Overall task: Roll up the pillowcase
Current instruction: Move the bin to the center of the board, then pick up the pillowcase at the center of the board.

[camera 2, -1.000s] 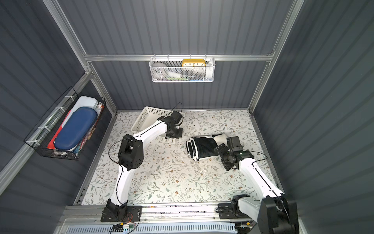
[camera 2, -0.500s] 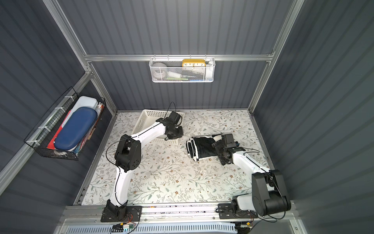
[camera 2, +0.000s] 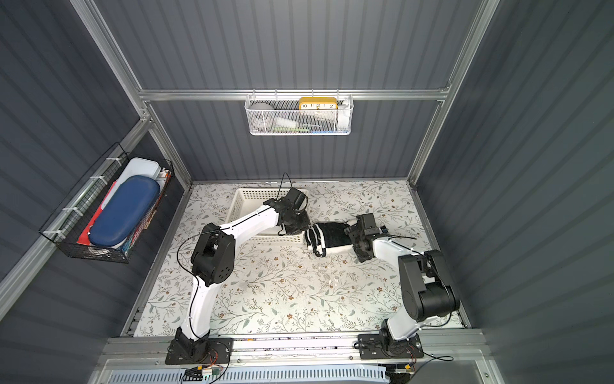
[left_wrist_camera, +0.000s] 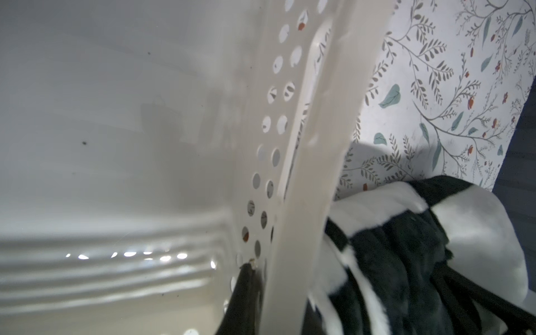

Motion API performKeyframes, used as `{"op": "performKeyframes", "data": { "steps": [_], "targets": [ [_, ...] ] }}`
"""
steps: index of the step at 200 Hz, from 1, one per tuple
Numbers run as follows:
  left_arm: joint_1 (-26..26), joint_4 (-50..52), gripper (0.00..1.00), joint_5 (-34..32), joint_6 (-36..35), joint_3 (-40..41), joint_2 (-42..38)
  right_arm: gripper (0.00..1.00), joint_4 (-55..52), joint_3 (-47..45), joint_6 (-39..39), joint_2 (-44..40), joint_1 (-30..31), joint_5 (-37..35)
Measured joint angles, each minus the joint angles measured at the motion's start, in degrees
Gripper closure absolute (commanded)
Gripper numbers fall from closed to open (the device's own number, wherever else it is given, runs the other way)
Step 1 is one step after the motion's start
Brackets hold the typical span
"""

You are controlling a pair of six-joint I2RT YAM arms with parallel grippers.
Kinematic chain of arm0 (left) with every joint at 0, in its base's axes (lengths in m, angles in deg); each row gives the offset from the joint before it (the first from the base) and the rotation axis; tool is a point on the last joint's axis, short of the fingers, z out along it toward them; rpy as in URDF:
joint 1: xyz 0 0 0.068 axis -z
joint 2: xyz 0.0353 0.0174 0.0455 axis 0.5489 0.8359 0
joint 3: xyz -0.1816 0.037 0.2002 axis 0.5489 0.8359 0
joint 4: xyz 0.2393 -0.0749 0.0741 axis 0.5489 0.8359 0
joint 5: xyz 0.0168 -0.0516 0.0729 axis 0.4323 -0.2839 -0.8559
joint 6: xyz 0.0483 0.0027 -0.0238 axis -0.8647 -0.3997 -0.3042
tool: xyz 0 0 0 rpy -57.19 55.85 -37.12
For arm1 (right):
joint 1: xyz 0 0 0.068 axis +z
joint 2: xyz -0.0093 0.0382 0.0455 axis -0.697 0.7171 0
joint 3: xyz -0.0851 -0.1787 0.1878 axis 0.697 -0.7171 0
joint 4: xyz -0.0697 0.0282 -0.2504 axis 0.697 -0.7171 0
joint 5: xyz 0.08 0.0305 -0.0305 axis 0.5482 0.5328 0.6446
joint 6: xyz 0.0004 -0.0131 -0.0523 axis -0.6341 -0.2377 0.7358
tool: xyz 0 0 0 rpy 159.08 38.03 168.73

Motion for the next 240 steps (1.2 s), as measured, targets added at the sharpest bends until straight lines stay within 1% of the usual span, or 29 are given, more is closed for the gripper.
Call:
{"op": "performKeyframes", "data": {
  "steps": [8, 12, 34, 48, 55, 57, 60, 62, 64, 67, 85, 113, 141, 160, 181, 197, 215, 240],
  "targets": [
    [0.17, 0.22, 0.65, 0.90, -0.09, -0.11, -0.02, 0.01, 0.72, 0.35, -0.09, 0.55, 0.02, 0.00],
    [0.20, -0.04, 0.61, 2.45, 0.02, -0.11, -0.02, 0.01, 1.05, 0.42, -0.17, 0.72, 0.02, 0.00],
    [0.28, 0.26, 0.44, 10.47, 3.21, 1.44, 0.09, 0.09, 1.95, 0.72, -1.03, 1.57, 0.07, -0.42],
    [0.28, 0.94, 0.33, 14.23, 4.57, 2.56, 0.28, 0.16, 2.08, 1.40, -1.31, 2.56, 0.02, -0.48],
    [0.22, 1.25, 0.30, 15.30, 4.96, 2.91, 0.28, 0.21, 2.10, 1.86, -1.42, 3.10, 0.00, -0.37],
    [0.17, 1.40, 0.27, 15.54, 4.83, 2.99, 0.28, 0.22, 2.14, 1.99, -1.09, 3.32, 0.00, -0.31],
    [0.11, 1.60, 0.20, 15.85, 5.35, 3.06, 0.28, 0.24, 2.29, 2.10, -1.42, 3.58, 0.00, -0.22],
    [0.11, 1.70, 0.14, 16.00, 5.20, 3.10, 0.28, 0.25, 2.43, 2.16, -1.36, 3.78, 0.00, -0.20],
    [0.07, 1.75, 0.05, 16.11, 5.03, 3.15, 0.22, 0.26, 2.51, 2.23, -1.09, 3.89, 0.00, -0.13],
    [-0.04, 1.81, 0.01, 16.35, 5.53, 3.19, 0.22, 0.27, 2.64, 2.32, -1.53, 4.07, 0.00, -0.09],
    [-0.81, 2.69, 0.01, 16.48, 5.31, 3.45, -0.55, 0.40, 3.89, 2.49, -1.27, 4.98, -0.02, 0.44],
    [-3.02, 3.54, 0.01, 16.41, 3.98, 5.55, -4.55, 0.54, 4.66, 2.73, -1.01, 5.81, -0.11, 1.20],
    [-5.03, 4.11, 0.01, 15.34, 0.90, 6.12, -9.94, 0.63, 4.42, 2.71, 0.44, 5.40, -0.22, 1.38],
    [-6.10, 4.55, 0.01, 15.34, -2.82, 5.05, -13.00, 0.68, 4.35, 2.16, 1.99, 4.17, -0.83, 1.99],
    [-7.32, 4.92, 0.01, 15.43, -7.23, 2.32, -14.05, 0.76, 3.04, 1.88, 3.48, 2.10, -2.27, 3.76],
    [-8.83, 5.11, 0.01, 15.58, -9.68, 2.05, -14.71, 0.81, 1.81, 1.88, 3.89, 0.20, -3.78, 5.14],
    [-10.73, 5.18, 0.01, 15.58, -11.54, 3.15, -15.39, 0.85, 1.07, 1.90, 3.67, -1.90, -5.07, 6.23],
    [-12.61, 5.38, 0.01, 15.50, -13.07, 5.31, -16.46, 0.88, 0.92, 1.95, 1.86, -5.14, -5.84, 7.89]
  ]
}}
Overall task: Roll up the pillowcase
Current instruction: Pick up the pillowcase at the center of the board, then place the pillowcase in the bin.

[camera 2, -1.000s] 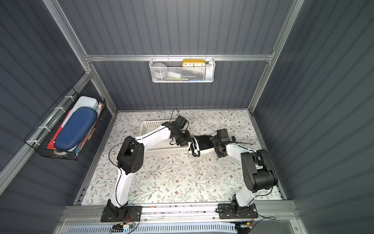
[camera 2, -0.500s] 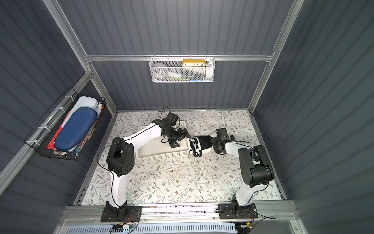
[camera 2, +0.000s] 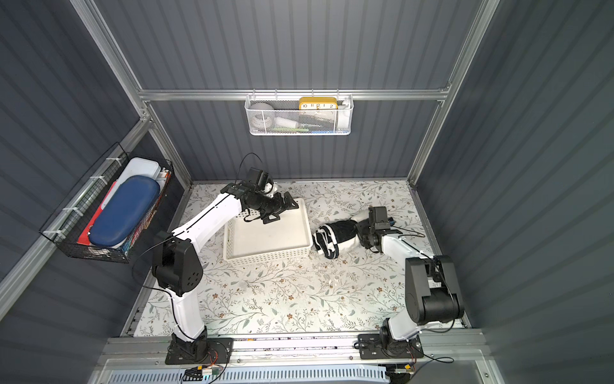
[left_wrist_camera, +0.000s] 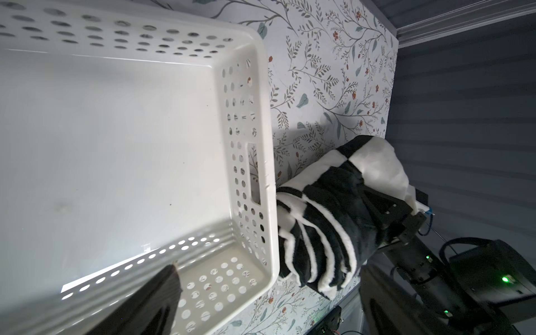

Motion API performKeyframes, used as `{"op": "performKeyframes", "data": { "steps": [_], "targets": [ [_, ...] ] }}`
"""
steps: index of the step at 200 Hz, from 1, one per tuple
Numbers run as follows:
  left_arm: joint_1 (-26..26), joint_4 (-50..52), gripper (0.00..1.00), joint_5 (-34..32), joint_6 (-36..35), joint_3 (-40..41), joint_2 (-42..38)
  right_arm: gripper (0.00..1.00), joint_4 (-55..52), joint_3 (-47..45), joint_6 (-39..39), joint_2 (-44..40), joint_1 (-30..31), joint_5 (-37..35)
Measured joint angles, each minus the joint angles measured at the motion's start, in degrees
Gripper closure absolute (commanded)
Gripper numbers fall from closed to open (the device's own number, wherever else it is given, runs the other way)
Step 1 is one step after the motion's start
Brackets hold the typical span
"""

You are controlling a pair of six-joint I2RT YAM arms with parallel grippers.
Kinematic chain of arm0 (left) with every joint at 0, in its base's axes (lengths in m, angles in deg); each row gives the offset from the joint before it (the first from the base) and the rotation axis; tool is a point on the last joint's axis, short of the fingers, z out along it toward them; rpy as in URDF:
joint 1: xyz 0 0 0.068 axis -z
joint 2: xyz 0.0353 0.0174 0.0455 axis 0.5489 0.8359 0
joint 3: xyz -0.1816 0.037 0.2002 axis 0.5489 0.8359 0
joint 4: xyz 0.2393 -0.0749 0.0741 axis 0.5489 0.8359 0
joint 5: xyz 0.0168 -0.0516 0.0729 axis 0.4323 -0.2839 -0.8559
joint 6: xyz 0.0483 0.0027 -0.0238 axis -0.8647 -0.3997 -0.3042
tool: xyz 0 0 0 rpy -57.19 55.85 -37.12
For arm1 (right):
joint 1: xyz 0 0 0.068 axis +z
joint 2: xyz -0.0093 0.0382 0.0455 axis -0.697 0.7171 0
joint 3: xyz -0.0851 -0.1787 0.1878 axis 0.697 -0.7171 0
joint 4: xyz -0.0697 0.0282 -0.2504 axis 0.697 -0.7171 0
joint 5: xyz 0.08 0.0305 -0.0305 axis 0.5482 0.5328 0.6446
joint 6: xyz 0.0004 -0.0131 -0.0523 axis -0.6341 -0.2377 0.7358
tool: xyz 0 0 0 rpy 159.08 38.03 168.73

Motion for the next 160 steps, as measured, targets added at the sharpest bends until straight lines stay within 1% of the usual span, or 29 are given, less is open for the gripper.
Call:
{"op": "performKeyframes", "data": {
  "steps": [48, 81, 94, 115, 140, 160],
  "targets": [
    [-0.11, -0.17, 0.01, -0.76, -1.79, 3.52, -3.63, 0.92, -0.79, 1.62, -4.31, -6.21, 0.26, 1.11],
    [-0.76, -0.22, 0.01, -1.92, -1.97, 6.03, -6.80, 0.94, -1.07, 3.93, -7.63, -8.26, 2.21, -0.66],
    [-1.14, 0.02, 0.01, -3.28, -1.95, 6.64, -7.98, 0.94, -1.05, 5.49, -8.92, -8.15, 4.83, -2.19],
    [-2.64, 0.74, 0.01, -6.36, -1.90, 7.26, -10.62, 0.94, -0.81, 9.31, -10.14, -6.91, 11.41, -5.38],
    [-5.18, 1.40, 0.01, -9.40, -1.88, 8.24, -15.21, 0.93, 3.37, 14.56, -10.60, -2.60, 19.63, -9.33],
    [-5.92, 1.55, 0.01, -11.69, -1.90, 9.51, -19.04, 0.92, 7.04, 18.34, -10.73, 1.90, 24.11, -11.80]
  ]
}}
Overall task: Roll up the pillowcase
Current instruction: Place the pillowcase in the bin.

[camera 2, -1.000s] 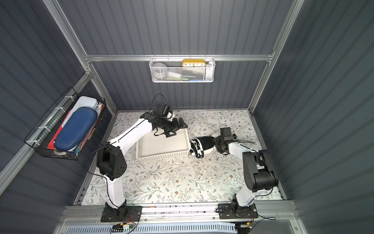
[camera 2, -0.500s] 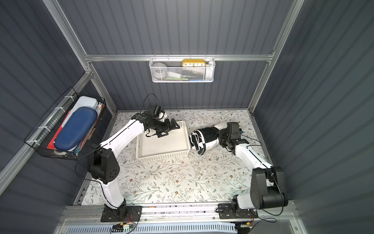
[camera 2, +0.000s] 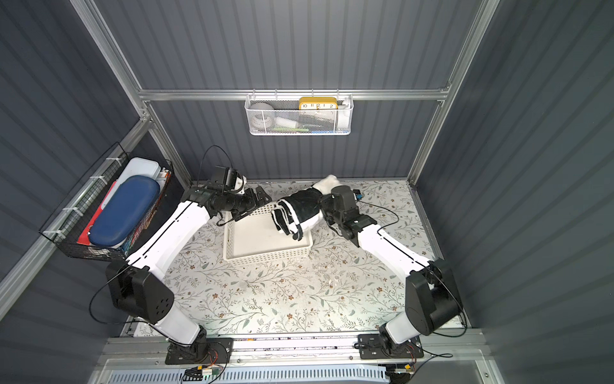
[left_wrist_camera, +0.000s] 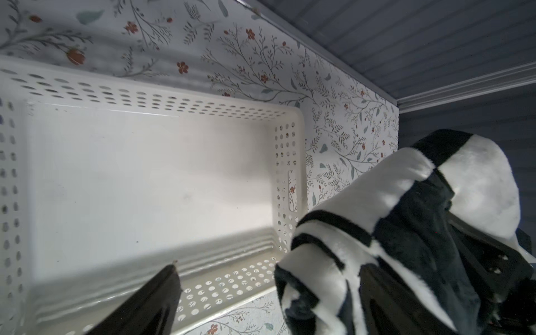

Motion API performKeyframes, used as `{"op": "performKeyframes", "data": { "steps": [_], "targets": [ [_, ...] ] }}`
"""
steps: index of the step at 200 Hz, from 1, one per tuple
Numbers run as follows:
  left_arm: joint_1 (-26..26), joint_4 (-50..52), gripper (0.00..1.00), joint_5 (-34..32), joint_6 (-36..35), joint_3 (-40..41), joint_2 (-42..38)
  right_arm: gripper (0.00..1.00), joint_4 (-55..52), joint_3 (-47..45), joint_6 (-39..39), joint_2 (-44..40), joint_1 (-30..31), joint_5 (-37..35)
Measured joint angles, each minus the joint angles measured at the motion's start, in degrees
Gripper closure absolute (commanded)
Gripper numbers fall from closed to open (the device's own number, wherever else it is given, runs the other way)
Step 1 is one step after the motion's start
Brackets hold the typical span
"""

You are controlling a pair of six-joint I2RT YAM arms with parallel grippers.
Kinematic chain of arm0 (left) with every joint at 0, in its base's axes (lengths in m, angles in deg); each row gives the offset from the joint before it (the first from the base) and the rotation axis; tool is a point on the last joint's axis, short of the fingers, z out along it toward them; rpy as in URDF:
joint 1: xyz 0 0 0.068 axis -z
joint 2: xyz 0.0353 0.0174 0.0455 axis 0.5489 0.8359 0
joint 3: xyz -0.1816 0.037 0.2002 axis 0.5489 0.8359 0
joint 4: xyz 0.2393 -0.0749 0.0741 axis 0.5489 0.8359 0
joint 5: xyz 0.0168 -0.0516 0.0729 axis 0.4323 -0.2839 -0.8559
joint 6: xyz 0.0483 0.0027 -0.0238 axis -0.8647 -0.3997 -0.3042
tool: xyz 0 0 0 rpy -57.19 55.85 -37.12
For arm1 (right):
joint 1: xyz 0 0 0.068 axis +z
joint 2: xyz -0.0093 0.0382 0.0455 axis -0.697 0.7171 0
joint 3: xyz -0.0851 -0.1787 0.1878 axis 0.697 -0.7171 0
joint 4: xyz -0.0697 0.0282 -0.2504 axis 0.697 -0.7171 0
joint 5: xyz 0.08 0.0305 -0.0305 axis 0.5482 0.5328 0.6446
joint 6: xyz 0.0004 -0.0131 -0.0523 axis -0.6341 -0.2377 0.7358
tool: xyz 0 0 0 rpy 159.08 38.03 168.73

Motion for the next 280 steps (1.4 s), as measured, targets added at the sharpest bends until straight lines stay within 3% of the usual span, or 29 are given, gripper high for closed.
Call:
{"op": "performKeyframes", "data": {
  "steps": [40, 93, 151, 166, 195, 220, 223, 227, 238, 241, 244, 280],
  "targets": [
    [0.33, 0.76, 0.01, -4.26, 0.17, 1.92, -5.77, 0.92, 5.40, 9.51, -0.11, 11.96, 5.86, -5.90],
    [0.33, 1.86, 0.01, -7.56, 0.20, 2.80, -7.21, 0.91, 9.05, 23.98, -1.03, 28.13, 12.79, -11.37],
    [0.33, 2.29, 0.01, -8.02, 0.15, 4.66, -7.54, 0.89, 7.58, 23.96, -2.12, 35.06, 17.51, -13.79],
    [0.33, 2.14, 0.01, -7.98, 0.15, 5.25, -7.58, 0.84, 7.32, 22.05, -2.73, 35.21, 18.12, -14.21],
    [0.33, 1.88, 0.01, -7.89, 0.15, 5.46, -7.63, 0.61, 5.90, 18.14, -5.31, 35.08, 18.36, -14.53],
    [0.33, 0.98, 0.01, -7.10, 0.13, 6.32, -7.82, 0.49, 2.56, 16.81, -7.93, 34.40, 18.32, -14.58],
    [0.33, 0.94, 0.01, -7.02, 0.13, 6.45, -7.85, 0.45, 2.16, 16.68, -8.02, 34.23, 18.32, -14.53],
    [0.33, 0.83, 0.01, -6.84, 0.13, 6.64, -7.87, 0.31, 1.79, 16.44, -8.68, 33.88, 18.32, -14.53],
    [0.33, 0.52, 0.01, -6.49, 0.13, 7.21, -7.96, 0.27, 0.74, 15.85, -9.99, 32.92, 18.32, -14.45],
    [0.33, 0.52, 0.01, -6.38, 0.15, 7.34, -7.98, 0.16, 0.39, 15.74, -10.14, 32.65, 18.32, -14.36],
    [0.33, 0.46, 0.01, -6.27, 0.15, 7.48, -8.02, 0.13, 0.00, 15.67, -10.60, 32.37, 18.32, -14.32],
    [0.33, -0.94, 0.01, -5.22, 0.17, 9.57, -9.20, 0.08, -3.34, 14.95, -11.74, 27.80, 18.25, -13.57]
  ]
}}
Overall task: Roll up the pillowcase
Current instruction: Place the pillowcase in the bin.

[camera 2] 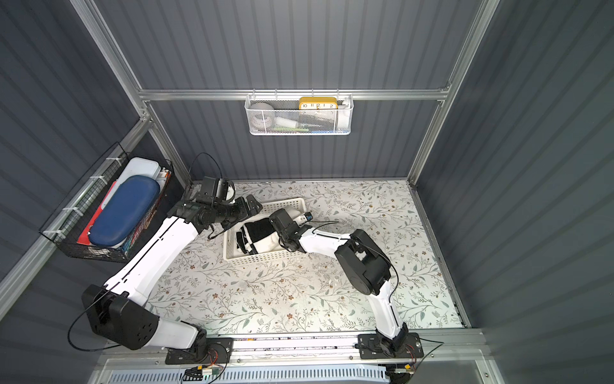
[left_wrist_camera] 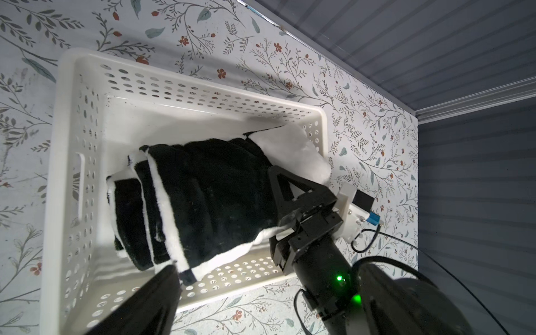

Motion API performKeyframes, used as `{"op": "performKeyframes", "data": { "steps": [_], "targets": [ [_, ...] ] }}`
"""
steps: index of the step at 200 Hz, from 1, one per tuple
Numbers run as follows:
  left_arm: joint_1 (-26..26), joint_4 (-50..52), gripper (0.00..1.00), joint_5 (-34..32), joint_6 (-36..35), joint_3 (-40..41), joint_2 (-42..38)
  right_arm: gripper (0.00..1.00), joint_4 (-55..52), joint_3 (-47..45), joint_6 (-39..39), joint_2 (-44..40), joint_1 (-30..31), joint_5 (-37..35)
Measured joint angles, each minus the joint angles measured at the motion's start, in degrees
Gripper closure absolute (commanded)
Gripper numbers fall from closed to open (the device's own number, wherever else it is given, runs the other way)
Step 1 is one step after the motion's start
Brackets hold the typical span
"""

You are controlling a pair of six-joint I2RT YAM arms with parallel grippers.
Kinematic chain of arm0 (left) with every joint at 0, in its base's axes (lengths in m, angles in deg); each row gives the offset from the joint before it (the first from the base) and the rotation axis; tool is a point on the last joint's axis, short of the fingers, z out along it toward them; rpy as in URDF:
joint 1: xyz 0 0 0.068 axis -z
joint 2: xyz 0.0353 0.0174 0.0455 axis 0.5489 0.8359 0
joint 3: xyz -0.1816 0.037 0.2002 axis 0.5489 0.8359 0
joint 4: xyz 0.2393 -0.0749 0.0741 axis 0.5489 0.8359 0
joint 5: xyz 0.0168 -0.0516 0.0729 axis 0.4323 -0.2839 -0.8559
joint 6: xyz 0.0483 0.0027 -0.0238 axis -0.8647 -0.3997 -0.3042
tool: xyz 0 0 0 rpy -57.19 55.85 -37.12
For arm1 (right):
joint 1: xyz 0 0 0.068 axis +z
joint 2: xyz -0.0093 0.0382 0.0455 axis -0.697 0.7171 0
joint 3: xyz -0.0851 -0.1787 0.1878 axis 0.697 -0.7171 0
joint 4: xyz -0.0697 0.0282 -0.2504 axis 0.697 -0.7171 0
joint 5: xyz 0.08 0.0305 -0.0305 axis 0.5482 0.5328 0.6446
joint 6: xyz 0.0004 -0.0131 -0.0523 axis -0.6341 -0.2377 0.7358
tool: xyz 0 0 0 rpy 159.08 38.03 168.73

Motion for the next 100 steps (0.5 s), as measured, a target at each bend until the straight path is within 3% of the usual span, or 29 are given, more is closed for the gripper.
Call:
{"op": "performKeyframes", "data": {
  "steps": [51, 100],
  "targets": [
    [0.00, -1.90, 0.01, 0.35, 0.17, 1.53, -1.55, 0.08, -7.02, -4.44, -3.26, -10.23, 0.22, 2.56],
    [0.00, -4.57, 0.01, 1.68, 0.83, 5.46, -3.32, 0.12, -15.58, -16.41, -9.84, -23.39, 2.14, 3.48]
  ]
}}
